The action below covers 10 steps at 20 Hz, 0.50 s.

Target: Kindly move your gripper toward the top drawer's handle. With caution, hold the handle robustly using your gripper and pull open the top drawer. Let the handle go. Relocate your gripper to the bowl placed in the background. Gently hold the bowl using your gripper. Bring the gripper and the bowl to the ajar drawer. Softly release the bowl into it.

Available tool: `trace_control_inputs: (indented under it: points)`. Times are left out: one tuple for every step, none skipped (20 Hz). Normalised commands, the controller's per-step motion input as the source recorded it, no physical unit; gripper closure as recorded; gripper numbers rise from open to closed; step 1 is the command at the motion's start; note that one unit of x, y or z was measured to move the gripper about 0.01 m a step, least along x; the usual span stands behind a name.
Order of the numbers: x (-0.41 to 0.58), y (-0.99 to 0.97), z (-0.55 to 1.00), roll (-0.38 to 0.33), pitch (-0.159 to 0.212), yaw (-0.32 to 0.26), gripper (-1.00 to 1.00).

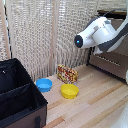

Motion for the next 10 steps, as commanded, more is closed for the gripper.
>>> trace_control_inputs:
  points:
    - [0.154, 0.90, 0.06, 0.094, 0.145, 0.000, 1.00]
    - [0.109, 0.91, 0.04, 0.088, 0.144, 0.000, 1.00]
    - [0.109, 0.93, 0.01, 0.076, 0.146, 0.000, 1.00]
    - [0.069, 0.95, 0.00, 0.069, 0.141, 0.002, 1.00]
    - [0.043, 0.96, 0.00, 0.056, 0.131, 0.003, 1.00]
    - [0.023, 0.98, 0.00, 0.046, 0.118, 0.004, 1.00]
    - [0.000, 0.99, -0.01, 0.031, 0.097, 0.001, 1.00]
    - [0.000, 0.95, -0.02, 0.032, 0.091, 0.007, 1.00]
    - [0.000, 0.74, -0.05, 0.004, 0.051, 0.035, 1.00]
    - [0.031, 0.57, 0.00, -0.074, 0.003, 0.055, 1.00]
